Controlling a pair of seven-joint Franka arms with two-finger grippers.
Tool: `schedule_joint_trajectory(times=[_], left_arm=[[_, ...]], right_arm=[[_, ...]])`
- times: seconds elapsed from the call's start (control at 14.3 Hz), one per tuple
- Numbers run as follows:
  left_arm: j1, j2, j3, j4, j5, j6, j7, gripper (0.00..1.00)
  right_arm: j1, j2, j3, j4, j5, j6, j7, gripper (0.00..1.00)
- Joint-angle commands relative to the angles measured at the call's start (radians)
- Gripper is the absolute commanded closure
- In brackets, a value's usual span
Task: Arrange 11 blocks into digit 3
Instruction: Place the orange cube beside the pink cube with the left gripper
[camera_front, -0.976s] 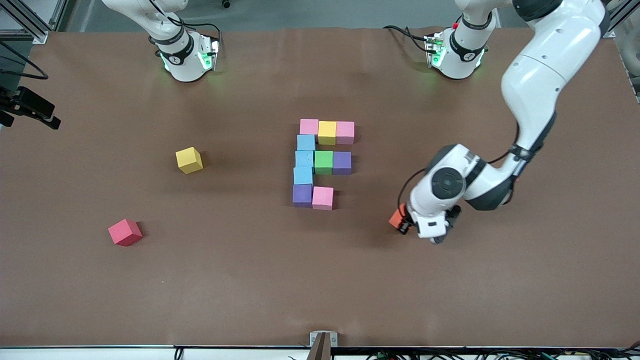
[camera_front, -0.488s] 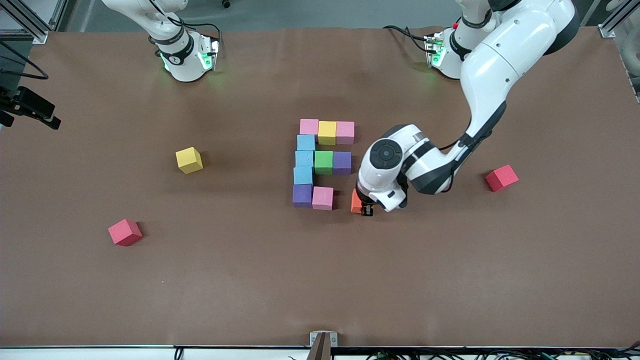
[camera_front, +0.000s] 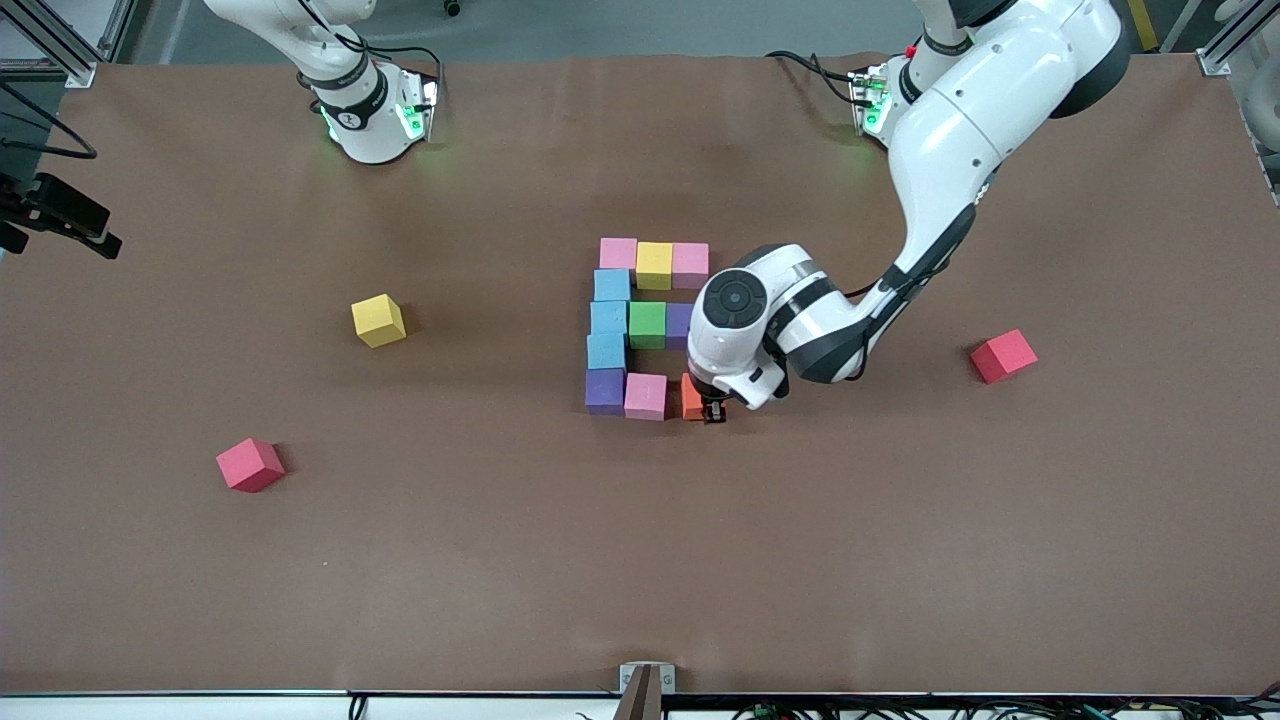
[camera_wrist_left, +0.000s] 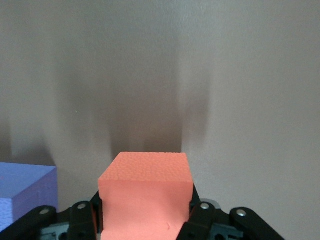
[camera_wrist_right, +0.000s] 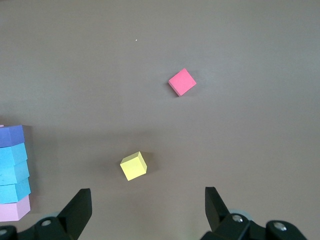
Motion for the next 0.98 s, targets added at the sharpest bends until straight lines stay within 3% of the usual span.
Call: schedule_joint_trajectory(times=[0.0,0.91], left_arm=[[-0.079,0.019,0.064,0.045,-0.011,-0.006,-0.007,0.77],[-0.121,0.068,0.065,0.088,-0.008,-0.005,0.027,0.75]], right_arm=[[-0.008,0.002,0.007,0.008,0.002,-0.001,0.002,0.0],[-0.008,0.002,0.008,0.008,0.002,-0.001,0.002,0.0]])
